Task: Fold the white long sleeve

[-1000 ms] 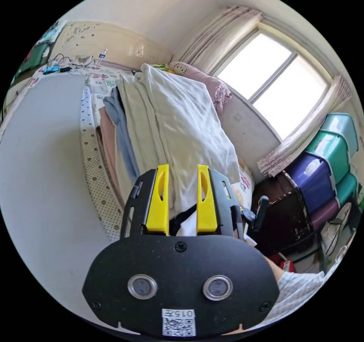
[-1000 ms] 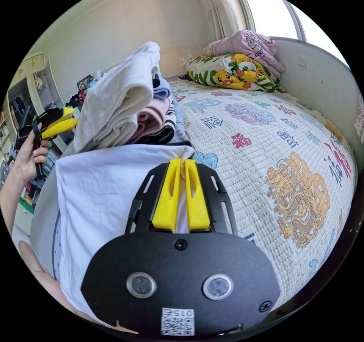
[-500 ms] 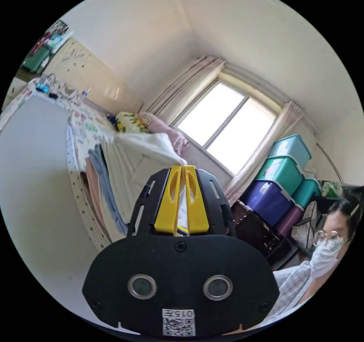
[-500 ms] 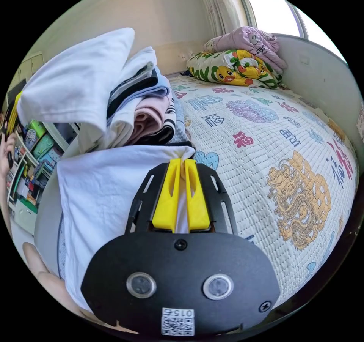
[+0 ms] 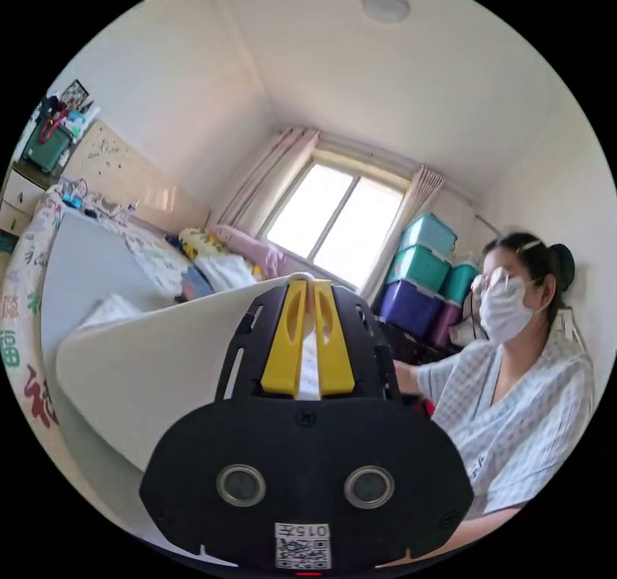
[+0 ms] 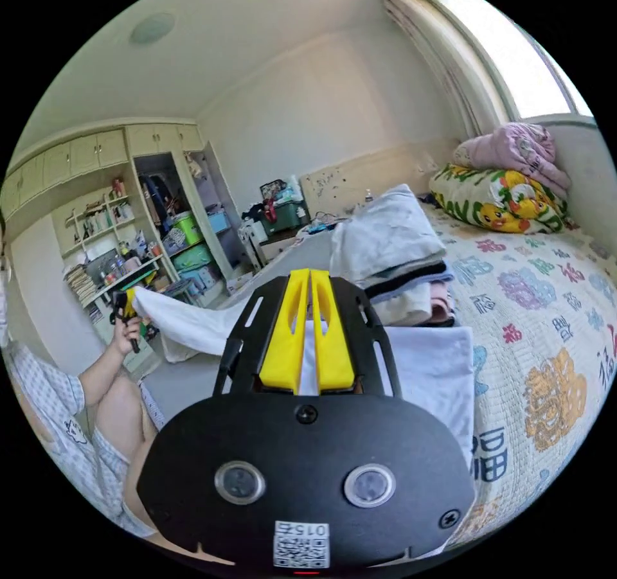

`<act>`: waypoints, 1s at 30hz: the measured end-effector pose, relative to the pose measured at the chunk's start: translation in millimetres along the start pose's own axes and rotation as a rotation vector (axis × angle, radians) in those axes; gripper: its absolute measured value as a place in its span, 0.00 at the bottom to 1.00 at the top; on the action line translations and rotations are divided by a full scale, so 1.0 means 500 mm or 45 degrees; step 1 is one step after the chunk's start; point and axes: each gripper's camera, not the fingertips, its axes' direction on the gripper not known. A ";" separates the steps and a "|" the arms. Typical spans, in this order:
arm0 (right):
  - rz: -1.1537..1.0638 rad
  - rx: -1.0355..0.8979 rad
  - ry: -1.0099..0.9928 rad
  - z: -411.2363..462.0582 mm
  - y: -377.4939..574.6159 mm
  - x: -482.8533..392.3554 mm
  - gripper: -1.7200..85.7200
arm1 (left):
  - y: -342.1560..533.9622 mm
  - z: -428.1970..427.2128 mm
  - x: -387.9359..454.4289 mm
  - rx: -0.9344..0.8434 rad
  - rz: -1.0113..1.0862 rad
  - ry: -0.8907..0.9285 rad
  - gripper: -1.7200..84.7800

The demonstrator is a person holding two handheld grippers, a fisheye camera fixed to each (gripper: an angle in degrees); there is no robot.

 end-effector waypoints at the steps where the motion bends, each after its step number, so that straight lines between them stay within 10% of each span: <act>1: -0.043 -0.031 -0.035 0.022 -0.029 -0.029 0.03 | 0.022 0.007 0.002 -0.063 0.008 0.016 0.02; 6: -0.387 -0.298 -0.397 0.268 -0.235 -0.326 0.07 | 0.062 0.141 0.106 -0.666 0.192 0.184 0.05; 16: -0.905 -0.926 -0.721 0.628 -0.460 -0.708 0.12 | 0.092 0.081 0.283 -0.970 0.582 0.179 0.19; 22: -0.936 -1.041 -0.670 0.701 -0.568 -0.789 0.15 | 0.043 -0.281 0.295 -0.223 0.659 0.253 0.16; 26: -0.957 -1.152 -0.400 0.761 -0.601 -0.822 0.18 | 0.097 -0.511 0.200 0.598 0.342 -0.137 0.13; 30: -0.961 -1.283 -0.235 0.799 -0.597 -0.807 0.17 | 0.114 -0.589 0.135 0.685 0.062 -0.424 0.17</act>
